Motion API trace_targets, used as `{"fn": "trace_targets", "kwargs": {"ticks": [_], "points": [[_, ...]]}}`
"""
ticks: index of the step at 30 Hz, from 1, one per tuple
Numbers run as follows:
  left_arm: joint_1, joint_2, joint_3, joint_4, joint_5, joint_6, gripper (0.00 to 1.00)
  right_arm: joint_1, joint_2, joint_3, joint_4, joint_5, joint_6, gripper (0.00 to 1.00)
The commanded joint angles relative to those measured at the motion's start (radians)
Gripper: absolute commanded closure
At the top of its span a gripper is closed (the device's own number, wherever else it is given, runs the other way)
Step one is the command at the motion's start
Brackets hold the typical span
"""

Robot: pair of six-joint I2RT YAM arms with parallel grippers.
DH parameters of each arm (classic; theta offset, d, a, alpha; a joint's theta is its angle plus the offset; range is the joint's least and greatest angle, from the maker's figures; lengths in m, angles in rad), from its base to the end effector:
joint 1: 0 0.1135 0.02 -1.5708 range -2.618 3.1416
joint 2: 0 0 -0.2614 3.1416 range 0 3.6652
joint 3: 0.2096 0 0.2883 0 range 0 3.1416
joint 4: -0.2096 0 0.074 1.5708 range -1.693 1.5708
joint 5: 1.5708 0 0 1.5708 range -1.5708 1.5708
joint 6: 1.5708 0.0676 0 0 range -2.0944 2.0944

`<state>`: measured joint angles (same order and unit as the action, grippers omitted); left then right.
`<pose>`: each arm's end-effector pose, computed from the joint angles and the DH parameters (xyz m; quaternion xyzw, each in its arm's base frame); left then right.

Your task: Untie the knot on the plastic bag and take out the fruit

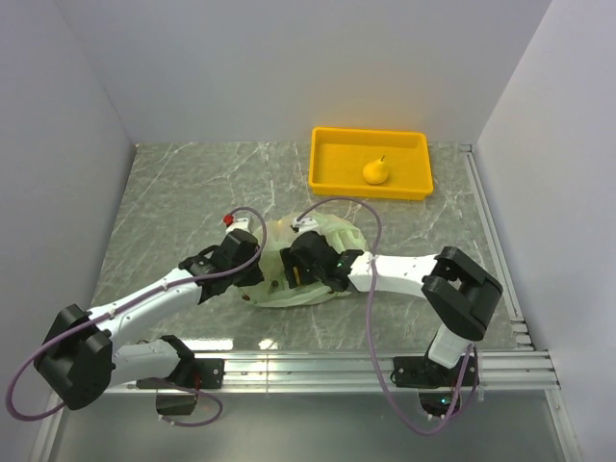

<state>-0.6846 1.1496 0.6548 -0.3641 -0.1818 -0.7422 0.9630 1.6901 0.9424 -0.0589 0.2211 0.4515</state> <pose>0.2258 -0.1686 0.1646 -0.0585 0.9321 -0.1628 0.3181 0.2380 0.3162 0.1242 -0.1935 0.9026 0.1630 0.3482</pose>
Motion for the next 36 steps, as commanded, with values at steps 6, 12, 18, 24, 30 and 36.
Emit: {"fn": "trace_targets", "kwargs": {"ticks": [6,12,18,24,30,36], "points": [[-0.001,0.042,0.072,0.002,-0.07,0.027,0.99,0.023,-0.298,-0.013,0.027,-0.103,-0.12,0.95],[0.008,0.062,0.094,0.004,-0.065,0.037,0.99,0.011,-0.487,0.062,-0.01,-0.149,-0.241,0.98],[0.008,0.053,0.098,-0.001,-0.058,0.029,0.99,-0.166,-0.544,0.124,0.019,-0.066,-0.268,0.98],[0.008,0.048,0.086,-0.002,-0.039,0.017,0.99,-0.535,-0.357,0.249,0.015,0.064,-0.165,0.98],[0.008,0.039,0.101,-0.002,-0.009,0.02,1.0,-0.789,-0.114,0.347,0.097,0.008,-0.083,0.96],[0.007,0.085,0.152,-0.058,0.01,0.02,1.0,-0.909,0.153,0.519,0.131,-0.075,-0.047,0.83]]}}
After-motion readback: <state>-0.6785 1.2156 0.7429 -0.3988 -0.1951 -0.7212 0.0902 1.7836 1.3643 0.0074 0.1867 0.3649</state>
